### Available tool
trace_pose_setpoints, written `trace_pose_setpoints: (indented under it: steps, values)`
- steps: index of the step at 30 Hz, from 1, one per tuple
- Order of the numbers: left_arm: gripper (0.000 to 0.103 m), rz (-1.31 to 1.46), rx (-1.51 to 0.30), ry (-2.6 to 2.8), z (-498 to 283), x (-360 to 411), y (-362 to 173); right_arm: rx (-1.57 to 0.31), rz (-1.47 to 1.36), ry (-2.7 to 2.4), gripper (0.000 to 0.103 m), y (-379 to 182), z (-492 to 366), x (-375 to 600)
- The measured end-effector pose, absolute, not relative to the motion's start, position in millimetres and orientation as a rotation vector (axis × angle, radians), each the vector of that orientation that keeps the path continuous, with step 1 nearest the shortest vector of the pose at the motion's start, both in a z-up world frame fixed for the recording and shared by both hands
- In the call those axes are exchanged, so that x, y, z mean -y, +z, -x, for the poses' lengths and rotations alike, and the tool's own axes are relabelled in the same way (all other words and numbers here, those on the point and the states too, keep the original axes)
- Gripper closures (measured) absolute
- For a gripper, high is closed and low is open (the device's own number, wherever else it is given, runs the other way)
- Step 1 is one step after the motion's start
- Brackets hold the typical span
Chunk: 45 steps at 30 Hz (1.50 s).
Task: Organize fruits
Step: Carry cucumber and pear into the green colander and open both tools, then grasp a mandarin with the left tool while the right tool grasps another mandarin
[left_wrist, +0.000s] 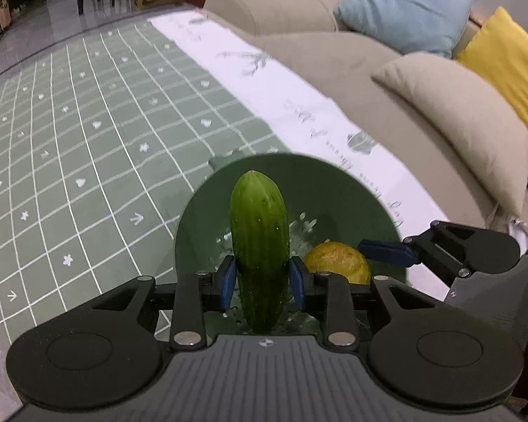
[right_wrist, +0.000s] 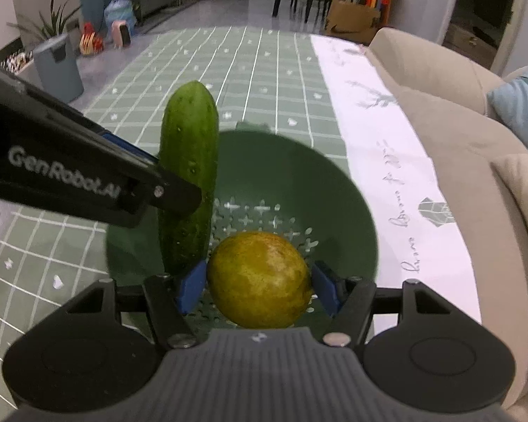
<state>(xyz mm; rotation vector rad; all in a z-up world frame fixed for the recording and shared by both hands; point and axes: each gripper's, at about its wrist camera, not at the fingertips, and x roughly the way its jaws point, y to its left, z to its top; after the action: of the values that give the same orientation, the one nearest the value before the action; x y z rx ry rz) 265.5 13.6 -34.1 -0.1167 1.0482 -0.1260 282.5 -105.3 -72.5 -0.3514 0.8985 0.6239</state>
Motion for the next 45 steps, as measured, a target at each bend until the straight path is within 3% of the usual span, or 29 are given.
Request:
trace_pose_setpoints:
  steps: [6, 20, 24, 27, 37, 45]
  values:
    - [0.072, 0.112, -1.038, -0.132, -279, -16, -41, -0.919, 0.380, 0.613, 0.041, -89, -293, 97]
    - [0.072, 0.114, -1.084, -0.143, -276, -13, -64, -0.897, 0.374, 0.598, 0.042, -90, -293, 97]
    - [0.072, 0.114, -1.070, -0.141, -266, -17, -52, -0.884, 0.377, 0.586, 0.038, -81, -291, 98]
    - [0.072, 0.119, -1.047, -0.142, -254, -21, -39, -0.872, 0.367, 0.572, 0.033, -68, -284, 101]
    - [0.068, 0.071, -0.939, -0.128, -190, -24, 6, -0.849, 0.196, 0.561, 0.033, -20, -240, 123]
    - [0.065, 0.103, -0.891, -0.133, -128, -25, 11, -0.836, 0.039, 0.523, 0.033, -10, -175, 147]
